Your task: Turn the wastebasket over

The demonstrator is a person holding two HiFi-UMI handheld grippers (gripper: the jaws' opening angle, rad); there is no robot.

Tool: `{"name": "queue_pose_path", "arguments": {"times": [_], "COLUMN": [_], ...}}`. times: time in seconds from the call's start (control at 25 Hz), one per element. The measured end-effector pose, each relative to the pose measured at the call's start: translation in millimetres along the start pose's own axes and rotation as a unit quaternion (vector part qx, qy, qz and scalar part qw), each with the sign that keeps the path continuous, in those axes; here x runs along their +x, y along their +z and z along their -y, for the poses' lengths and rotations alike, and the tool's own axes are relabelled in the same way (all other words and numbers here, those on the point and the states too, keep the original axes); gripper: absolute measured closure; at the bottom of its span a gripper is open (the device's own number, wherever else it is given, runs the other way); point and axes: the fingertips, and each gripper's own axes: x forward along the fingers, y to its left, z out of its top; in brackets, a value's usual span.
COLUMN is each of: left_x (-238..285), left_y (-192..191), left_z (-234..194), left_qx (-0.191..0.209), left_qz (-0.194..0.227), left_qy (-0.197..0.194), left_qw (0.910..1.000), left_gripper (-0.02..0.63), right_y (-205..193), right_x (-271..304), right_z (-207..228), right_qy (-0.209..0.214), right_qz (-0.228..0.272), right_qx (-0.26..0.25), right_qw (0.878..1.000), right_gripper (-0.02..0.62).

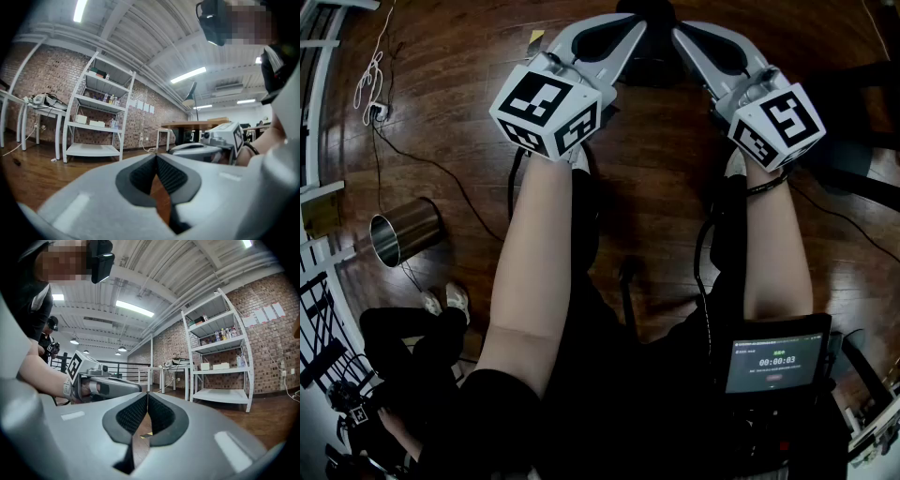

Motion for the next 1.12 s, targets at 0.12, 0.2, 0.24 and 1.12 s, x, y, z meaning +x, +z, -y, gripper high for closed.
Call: {"name": "queue_pose_path", "arguments": {"times": [0.12,0.2,0.24,1.12], "left_x": [10,18,23,58], "left_y": [1,4,6,14], "left_z": [-5,-8,-11,-82], "left_qx": [-0.002,-0.001,0.0,-0.01], "left_qz": [0.0,0.0,0.001,0.011], "left_qy": [0.0,-0.001,-0.001,0.005], "left_qw": [1.0,1.0,1.0,0.9999], "left_gripper": [0.604,0.604,0.604,0.604], "right_y": [-1,0,1,8], "right_x": [5,7,9,74], "right_z": [8,18,23,82], "right_qy": [0.004,0.005,0.006,-0.004], "right_qz": [-0.001,-0.003,-0.003,0.016], "right_qx": [-0.001,0.0,0.0,0.014], "right_qw": [1.0,1.0,1.0,1.0], "right_gripper": [0.584,0.584,0.584,0.584]}}
